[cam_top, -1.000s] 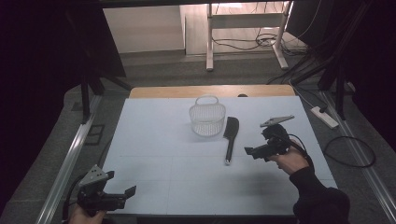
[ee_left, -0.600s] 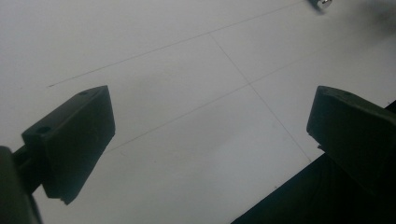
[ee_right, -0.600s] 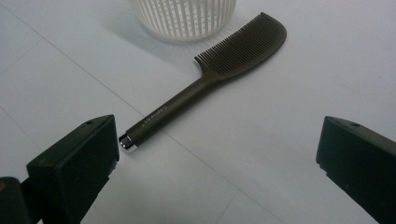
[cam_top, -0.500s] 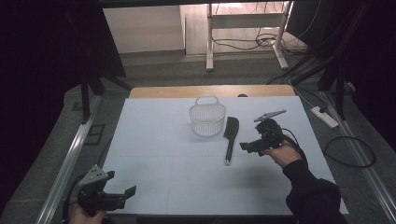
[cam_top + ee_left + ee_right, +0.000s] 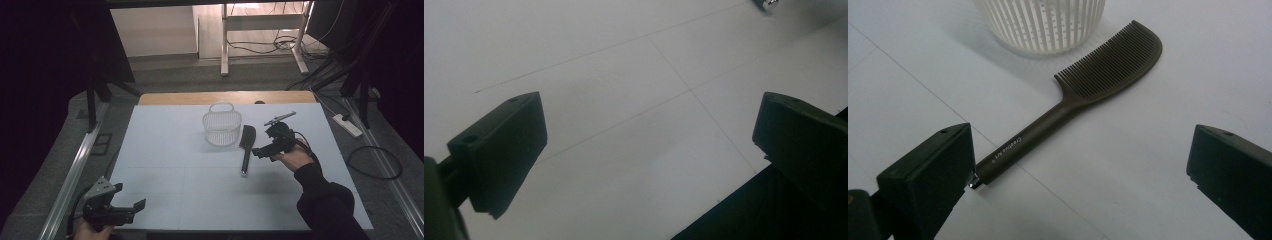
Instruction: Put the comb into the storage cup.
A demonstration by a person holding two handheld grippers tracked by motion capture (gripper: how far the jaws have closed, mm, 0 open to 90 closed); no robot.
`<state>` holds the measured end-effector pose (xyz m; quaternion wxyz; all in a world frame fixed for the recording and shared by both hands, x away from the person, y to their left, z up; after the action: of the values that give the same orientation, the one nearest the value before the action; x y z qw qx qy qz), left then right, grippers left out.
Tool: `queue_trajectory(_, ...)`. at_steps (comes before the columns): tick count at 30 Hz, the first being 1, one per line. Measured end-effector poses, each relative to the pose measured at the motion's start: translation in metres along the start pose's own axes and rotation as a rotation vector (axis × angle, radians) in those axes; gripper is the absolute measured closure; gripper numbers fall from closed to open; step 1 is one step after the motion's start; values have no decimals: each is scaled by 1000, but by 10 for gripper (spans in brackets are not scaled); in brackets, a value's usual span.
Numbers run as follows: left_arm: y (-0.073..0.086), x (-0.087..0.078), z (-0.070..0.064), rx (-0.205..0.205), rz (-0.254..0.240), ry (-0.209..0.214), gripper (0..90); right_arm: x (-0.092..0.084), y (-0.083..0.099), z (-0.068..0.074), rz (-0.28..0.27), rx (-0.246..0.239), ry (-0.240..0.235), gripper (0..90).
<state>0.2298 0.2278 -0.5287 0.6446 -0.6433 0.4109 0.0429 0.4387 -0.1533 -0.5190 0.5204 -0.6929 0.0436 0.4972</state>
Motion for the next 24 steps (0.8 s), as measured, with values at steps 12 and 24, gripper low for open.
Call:
queue_trajectory(12,0,0,0,-3,1,3,19,16,-11,1,20,-12,2,0)
queue_trajectory(24,0,0,0,-8,-1,5,19,31,-19,5,44,-17,-12,0)
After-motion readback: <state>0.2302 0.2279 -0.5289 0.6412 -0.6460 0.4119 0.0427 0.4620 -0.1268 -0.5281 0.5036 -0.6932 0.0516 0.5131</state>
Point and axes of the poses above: each handheld gripper's, and its own axes: x roughly forward along the jaws, y roughly out of its underside, z roughly to its left, the point moved 10 cm from there along x, roughly forward along the jaws, and after that the axes turned 7 degrees about -z, right-handed, at the moved point
